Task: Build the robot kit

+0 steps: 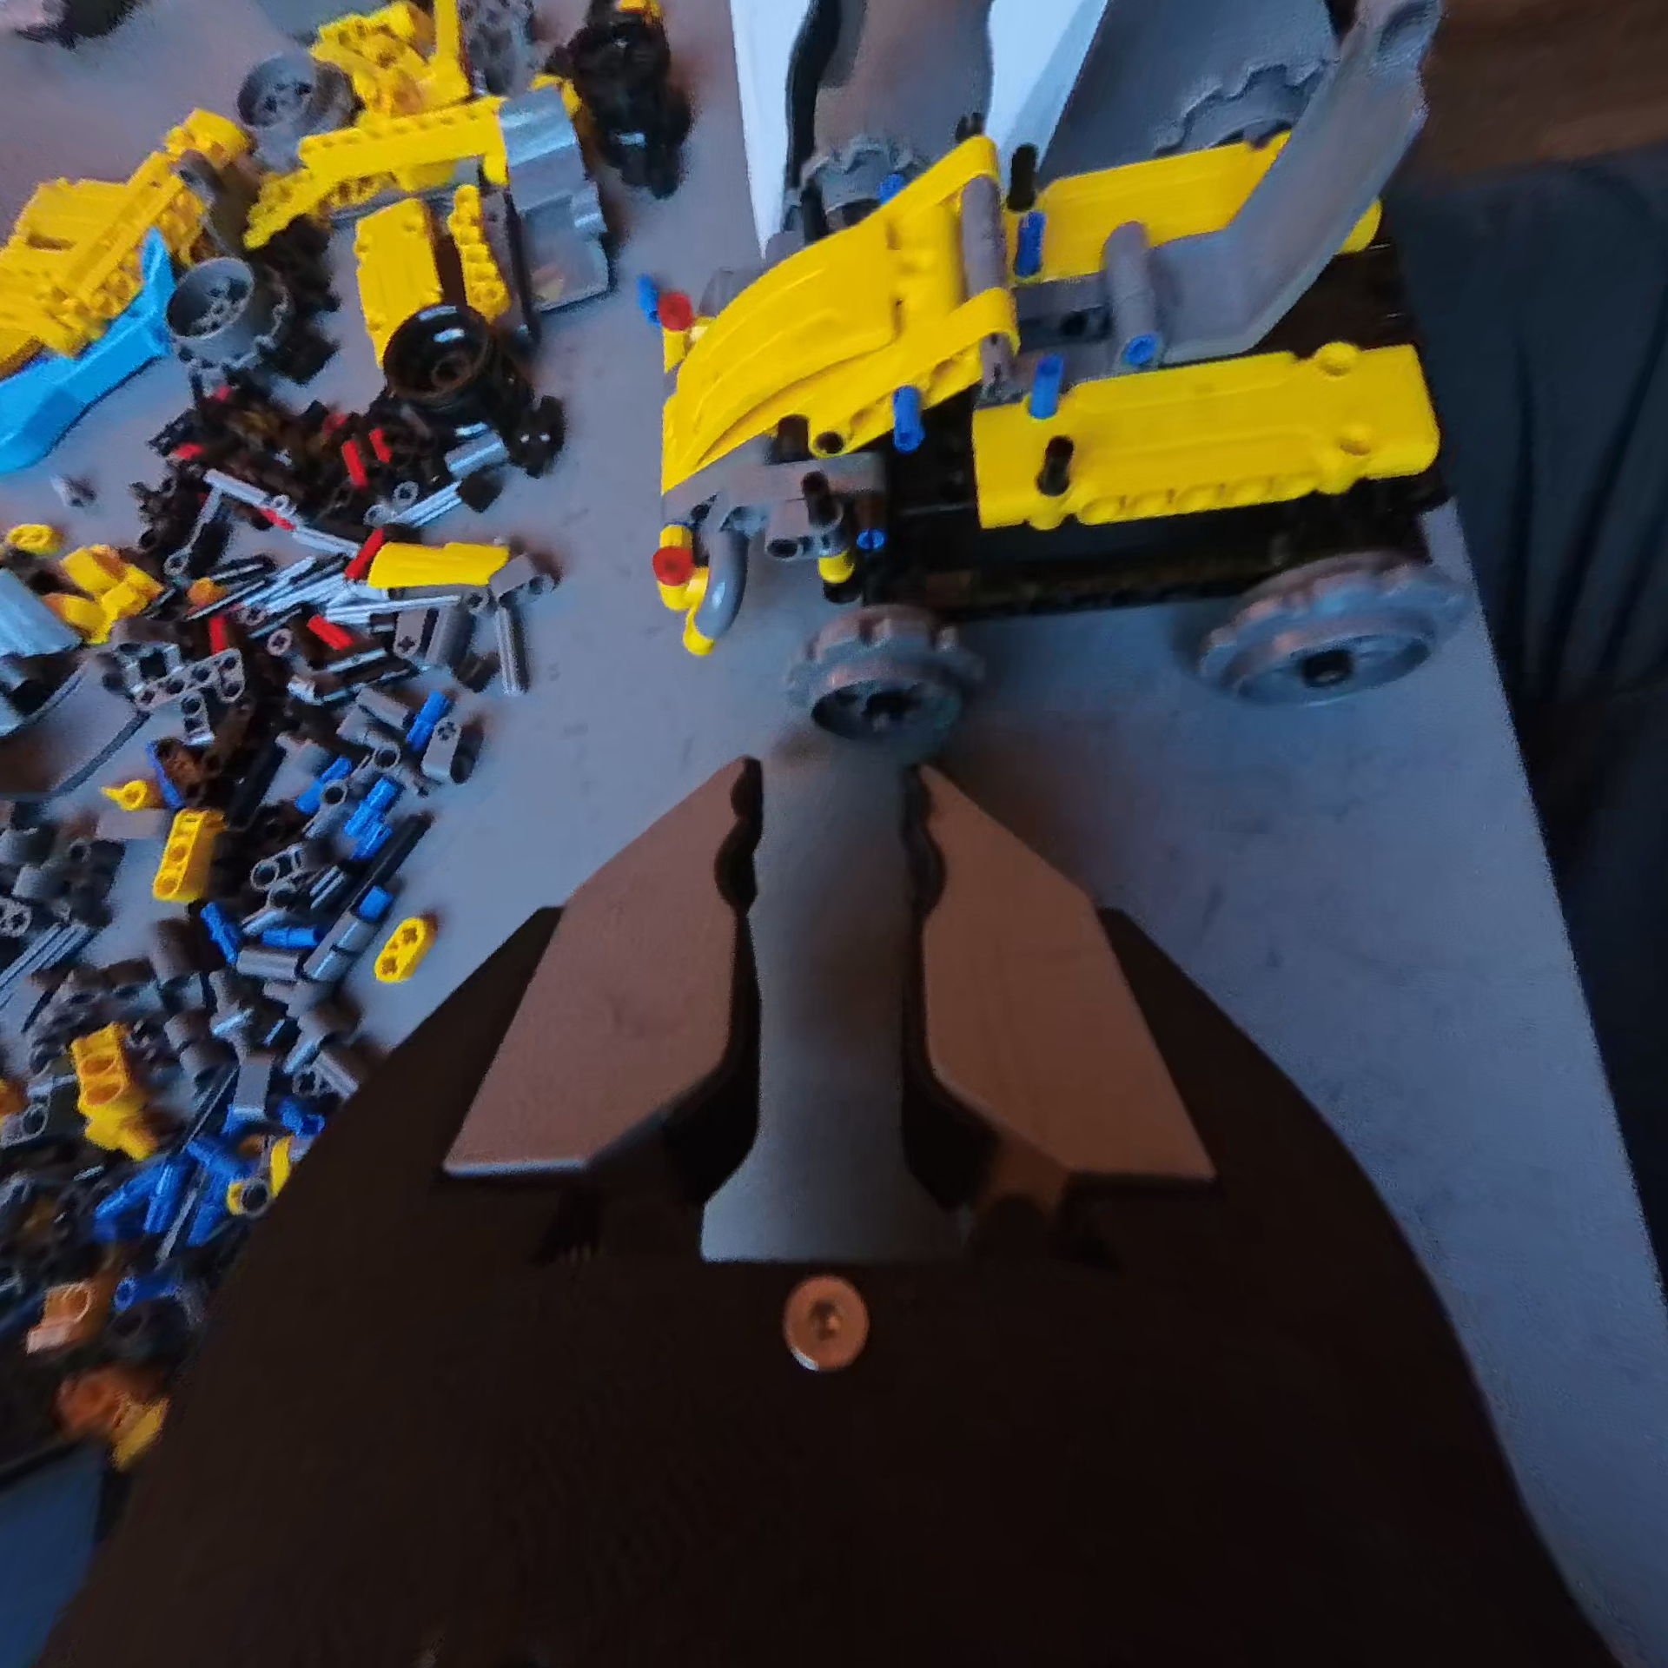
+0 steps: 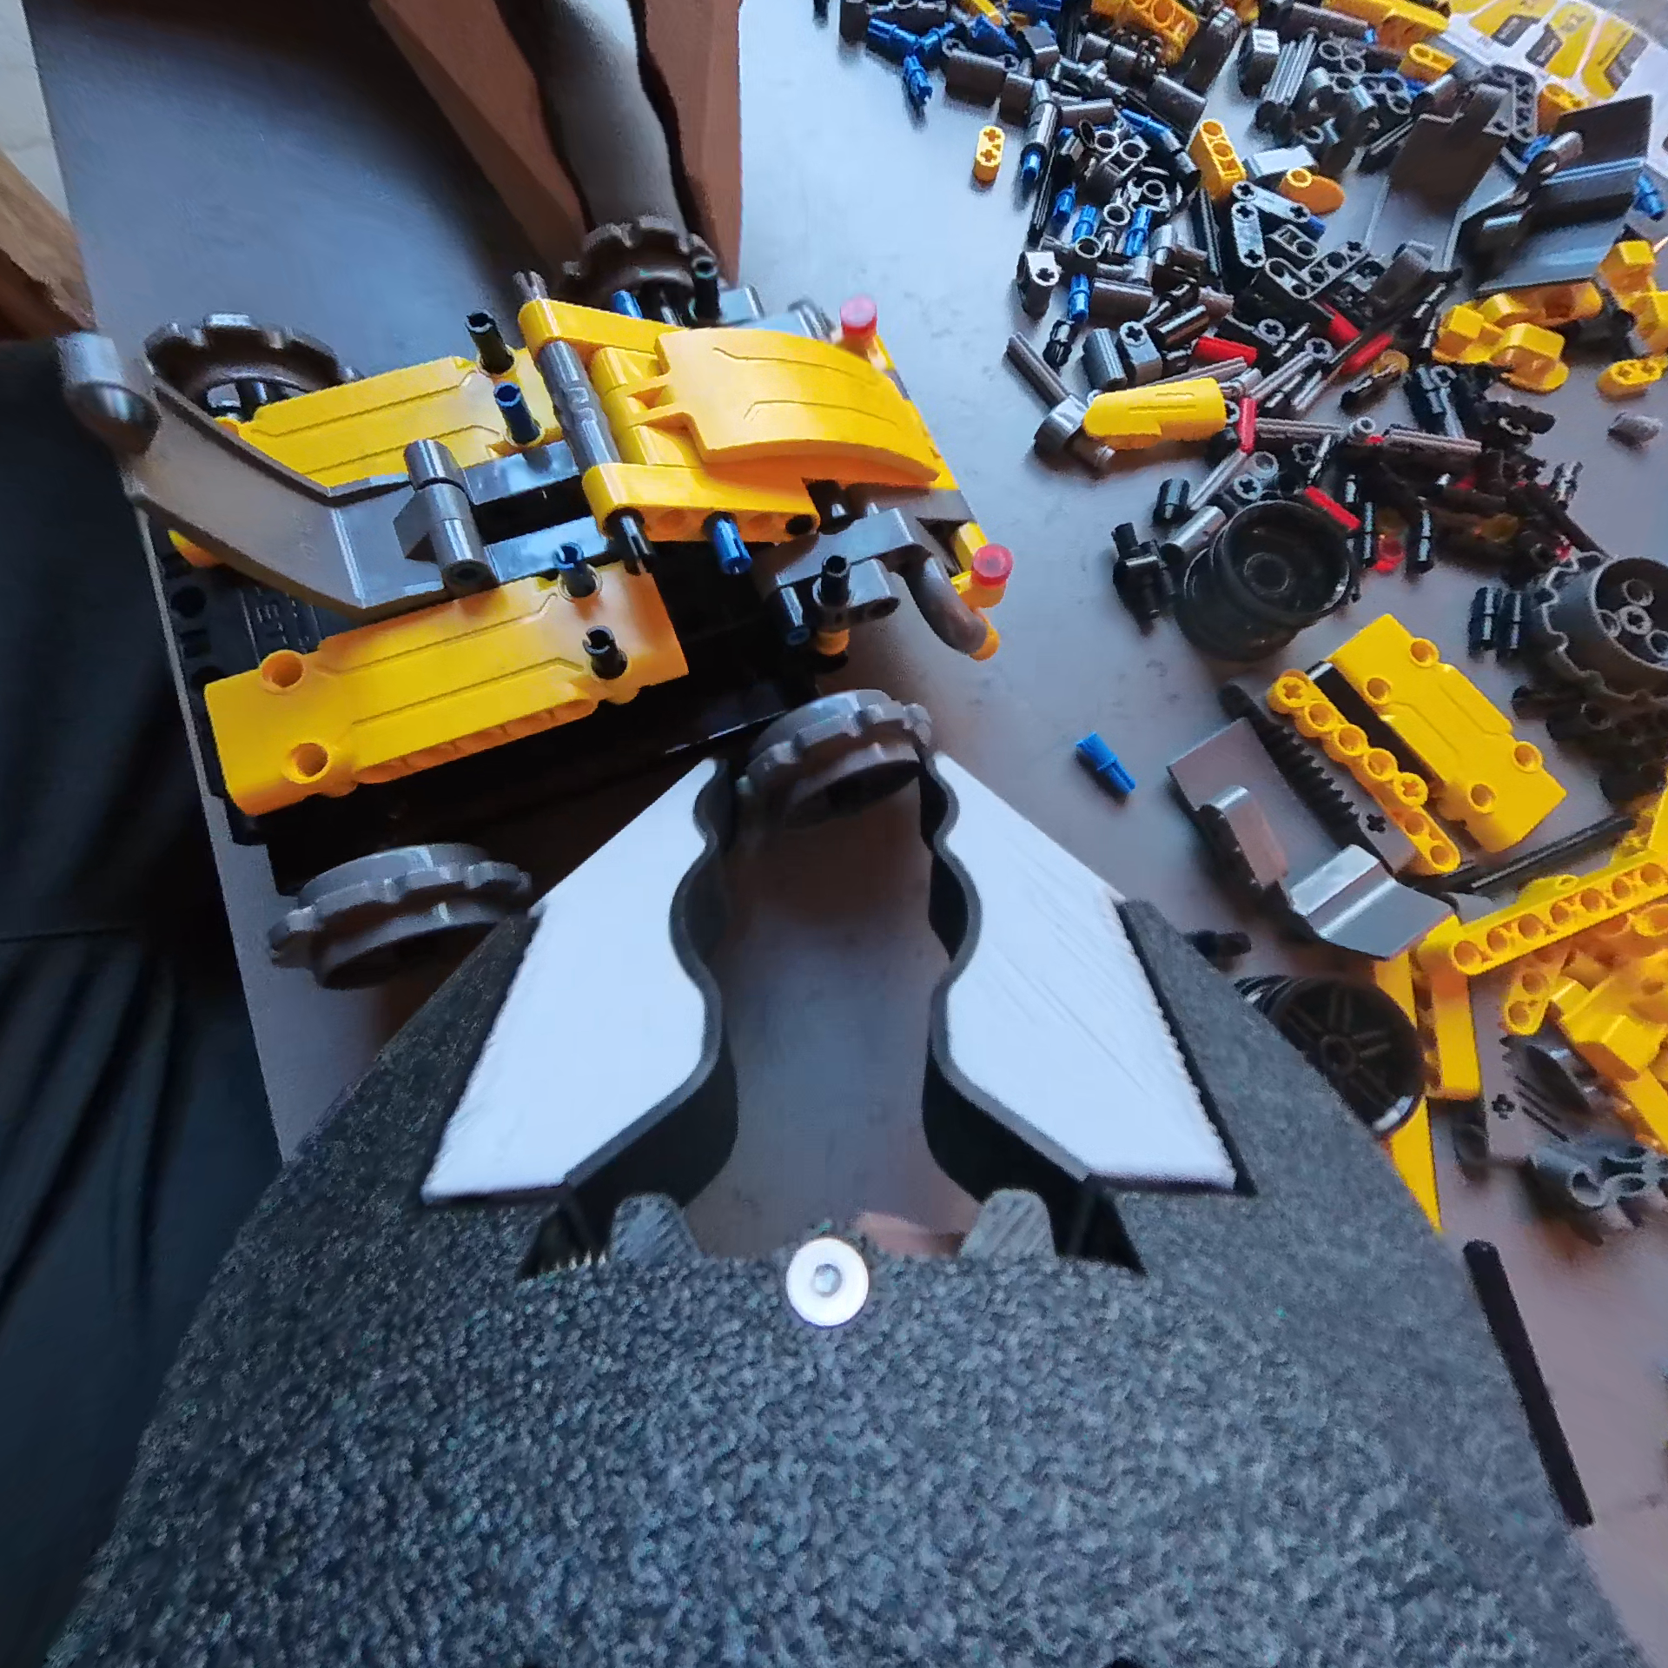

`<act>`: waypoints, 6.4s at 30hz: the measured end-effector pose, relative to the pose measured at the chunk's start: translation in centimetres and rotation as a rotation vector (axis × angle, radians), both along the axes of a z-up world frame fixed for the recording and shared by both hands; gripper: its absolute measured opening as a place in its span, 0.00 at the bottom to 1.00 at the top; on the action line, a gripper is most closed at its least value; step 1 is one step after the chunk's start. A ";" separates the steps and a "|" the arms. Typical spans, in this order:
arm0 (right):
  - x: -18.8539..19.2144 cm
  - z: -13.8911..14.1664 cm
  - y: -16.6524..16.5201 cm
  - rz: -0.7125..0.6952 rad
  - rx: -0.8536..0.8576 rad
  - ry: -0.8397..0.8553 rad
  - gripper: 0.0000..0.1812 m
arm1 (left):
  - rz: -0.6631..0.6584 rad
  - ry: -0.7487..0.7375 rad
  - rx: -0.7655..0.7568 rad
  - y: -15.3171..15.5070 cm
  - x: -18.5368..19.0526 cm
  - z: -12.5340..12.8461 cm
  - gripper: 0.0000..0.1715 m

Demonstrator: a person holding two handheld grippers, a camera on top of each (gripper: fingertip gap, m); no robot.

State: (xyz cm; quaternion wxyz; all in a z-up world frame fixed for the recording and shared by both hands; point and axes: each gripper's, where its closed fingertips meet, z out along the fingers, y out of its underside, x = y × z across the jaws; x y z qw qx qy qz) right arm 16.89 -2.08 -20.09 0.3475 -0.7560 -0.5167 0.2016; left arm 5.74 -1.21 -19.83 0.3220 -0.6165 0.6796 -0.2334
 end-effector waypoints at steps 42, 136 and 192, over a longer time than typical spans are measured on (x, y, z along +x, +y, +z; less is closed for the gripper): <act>1.3 6.5 -10.8 -0.242 -0.129 0.225 0.34 | 1.035 -0.297 -0.010 -7.9 -5.1 6.7 0.39; -5.9 0.8 -7.0 0.113 -0.205 0.043 0.30 | 0.497 -0.060 -0.158 -7.4 -9.6 0.1 0.27; -9.0 3.5 -1.1 0.441 -0.142 0.257 0.40 | 0.397 -0.049 -0.237 -6.1 -14.6 0.0 0.18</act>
